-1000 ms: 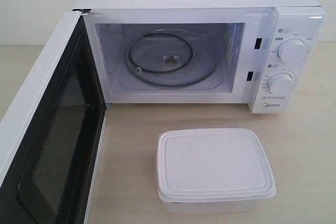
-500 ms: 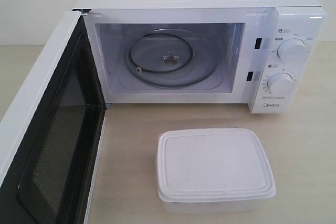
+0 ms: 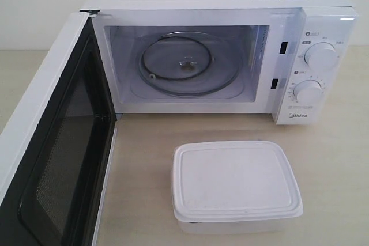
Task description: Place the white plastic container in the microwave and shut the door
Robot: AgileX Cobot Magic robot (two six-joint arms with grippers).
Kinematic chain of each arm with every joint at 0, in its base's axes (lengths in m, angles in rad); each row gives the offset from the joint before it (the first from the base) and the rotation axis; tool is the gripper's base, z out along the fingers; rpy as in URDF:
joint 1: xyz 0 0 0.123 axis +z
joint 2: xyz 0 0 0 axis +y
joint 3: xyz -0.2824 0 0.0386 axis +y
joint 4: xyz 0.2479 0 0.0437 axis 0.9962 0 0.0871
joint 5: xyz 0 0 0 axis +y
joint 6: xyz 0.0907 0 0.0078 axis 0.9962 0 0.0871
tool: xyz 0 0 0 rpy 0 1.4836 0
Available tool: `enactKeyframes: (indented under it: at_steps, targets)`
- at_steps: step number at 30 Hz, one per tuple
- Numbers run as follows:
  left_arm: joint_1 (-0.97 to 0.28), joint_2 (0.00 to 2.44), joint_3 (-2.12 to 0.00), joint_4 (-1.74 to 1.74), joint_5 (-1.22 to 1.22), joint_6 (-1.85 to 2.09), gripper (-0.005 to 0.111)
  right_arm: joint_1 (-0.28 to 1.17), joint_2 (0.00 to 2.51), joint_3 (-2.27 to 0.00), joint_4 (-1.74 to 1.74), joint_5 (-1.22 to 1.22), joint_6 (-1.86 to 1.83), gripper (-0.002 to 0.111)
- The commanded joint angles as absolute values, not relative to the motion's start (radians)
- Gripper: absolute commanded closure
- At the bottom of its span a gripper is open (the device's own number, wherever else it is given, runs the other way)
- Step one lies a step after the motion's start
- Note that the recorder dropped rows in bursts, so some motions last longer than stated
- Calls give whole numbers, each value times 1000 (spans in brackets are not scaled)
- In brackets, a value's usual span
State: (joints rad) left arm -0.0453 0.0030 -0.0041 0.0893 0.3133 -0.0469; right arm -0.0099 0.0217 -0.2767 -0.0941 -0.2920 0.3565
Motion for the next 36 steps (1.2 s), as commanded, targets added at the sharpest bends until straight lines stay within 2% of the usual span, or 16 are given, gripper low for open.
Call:
enactKeyframes:
  at_steps: [1, 6, 13, 16, 23, 36]
  targets:
    - [-43, 0, 0, 91, 315, -55, 102, -8, 132, -397, -144, -168, 452, 108]
    - [-43, 0, 0, 91, 315, -55, 102, 30, 265, -415, -242, -265, 580, 108]
    - [-43, 0, 0, 91, 315, -55, 102, 185, 443, -404, -772, -342, 1073, 108]
    - [-43, 0, 0, 91, 315, -55, 102, 255, 522, -368, -862, -425, 1169, 108]
    - [-43, 0, 0, 91, 315, -55, 102, 366, 658, -240, -622, -256, 1090, 108]
    - [-43, 0, 0, 91, 315, -55, 102, 506, 707, -162, -199, -261, 985, 108]
